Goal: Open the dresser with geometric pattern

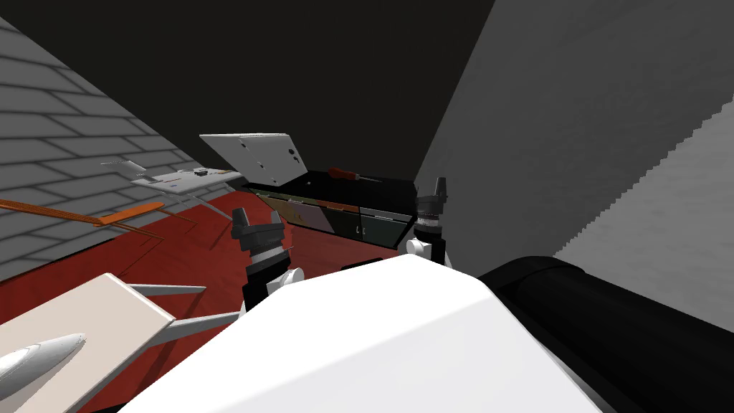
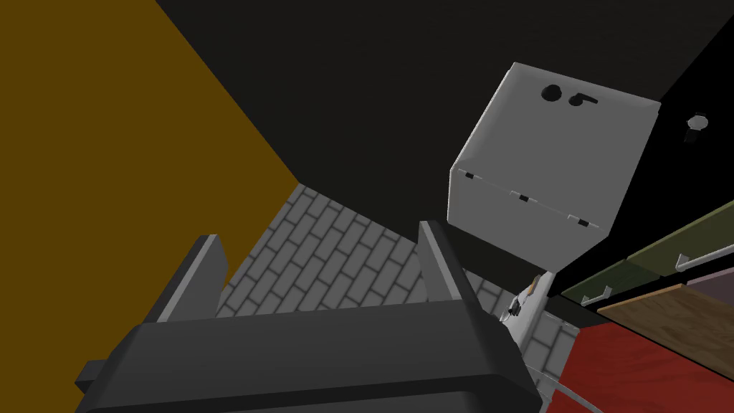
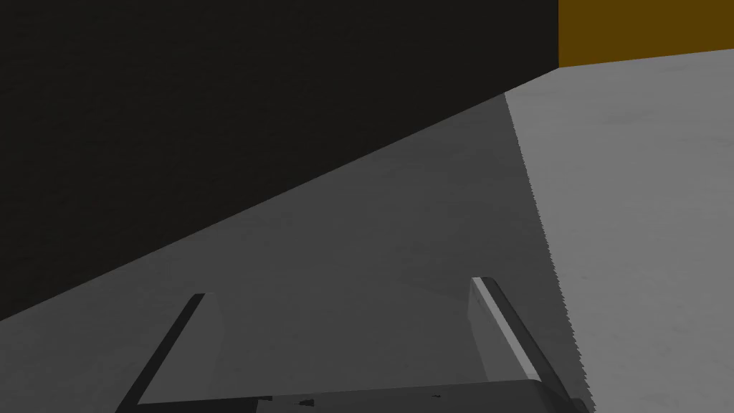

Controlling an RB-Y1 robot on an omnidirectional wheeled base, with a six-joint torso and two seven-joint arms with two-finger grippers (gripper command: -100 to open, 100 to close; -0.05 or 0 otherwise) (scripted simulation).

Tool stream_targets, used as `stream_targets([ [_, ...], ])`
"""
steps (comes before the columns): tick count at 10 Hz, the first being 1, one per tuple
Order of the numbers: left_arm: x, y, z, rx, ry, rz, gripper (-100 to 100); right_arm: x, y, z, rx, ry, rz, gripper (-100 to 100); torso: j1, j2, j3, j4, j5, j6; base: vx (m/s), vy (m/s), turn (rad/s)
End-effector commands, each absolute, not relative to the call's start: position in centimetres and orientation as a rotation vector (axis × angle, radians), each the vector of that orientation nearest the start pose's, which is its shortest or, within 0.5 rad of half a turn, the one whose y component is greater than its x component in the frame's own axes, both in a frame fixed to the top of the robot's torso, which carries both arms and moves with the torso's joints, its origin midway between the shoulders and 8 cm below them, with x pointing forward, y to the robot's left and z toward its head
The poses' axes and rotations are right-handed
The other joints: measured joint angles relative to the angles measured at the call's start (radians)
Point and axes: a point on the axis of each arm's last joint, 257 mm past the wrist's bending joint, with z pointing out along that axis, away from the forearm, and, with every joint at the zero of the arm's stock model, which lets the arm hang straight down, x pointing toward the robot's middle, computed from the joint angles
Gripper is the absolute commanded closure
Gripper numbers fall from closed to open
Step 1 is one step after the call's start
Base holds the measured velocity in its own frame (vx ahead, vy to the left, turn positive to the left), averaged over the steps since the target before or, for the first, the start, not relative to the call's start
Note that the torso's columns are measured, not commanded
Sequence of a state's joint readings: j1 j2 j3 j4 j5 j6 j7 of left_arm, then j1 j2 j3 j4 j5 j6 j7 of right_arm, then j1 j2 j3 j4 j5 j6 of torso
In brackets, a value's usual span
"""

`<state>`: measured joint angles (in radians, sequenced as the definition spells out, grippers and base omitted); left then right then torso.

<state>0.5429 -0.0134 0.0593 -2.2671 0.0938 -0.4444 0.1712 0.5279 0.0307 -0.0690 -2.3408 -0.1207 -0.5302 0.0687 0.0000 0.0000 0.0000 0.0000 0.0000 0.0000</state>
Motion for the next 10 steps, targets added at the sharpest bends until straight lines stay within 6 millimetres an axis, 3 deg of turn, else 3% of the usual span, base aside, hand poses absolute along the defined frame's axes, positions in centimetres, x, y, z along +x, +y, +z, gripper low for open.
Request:
stream_targets([
  [1, 34.43, 31.91, -0.51, -0.87, 0.548, -1.415, 0, 31.52, -31.78, 4.88, 0.662, 0.482, 1.245, 0, 0.0, 0.04, -0.082, 0.041, 0.0, 0.0, 0.0, 0.0, 0.0],
  [9, 34.42, 31.91, -0.49, -0.869, 0.547, -1.415, 0, 31.51, -31.78, 4.89, 0.662, 0.482, 1.245, 0, 0.0, 0.618, -1.234, 0.617, 0.0, 0.0, 0.0, 0.0, 0.0],
  [10, 34.77, 31.54, -0.7, -0.858, 0.582, -1.418, -100, 31.51, -31.78, 4.89, 0.662, 0.481, 1.245, 0, 0.0, 0.691, -1.382, 0.691, 0.0, 0.0, 0.015, 0.007, -0.019],
])
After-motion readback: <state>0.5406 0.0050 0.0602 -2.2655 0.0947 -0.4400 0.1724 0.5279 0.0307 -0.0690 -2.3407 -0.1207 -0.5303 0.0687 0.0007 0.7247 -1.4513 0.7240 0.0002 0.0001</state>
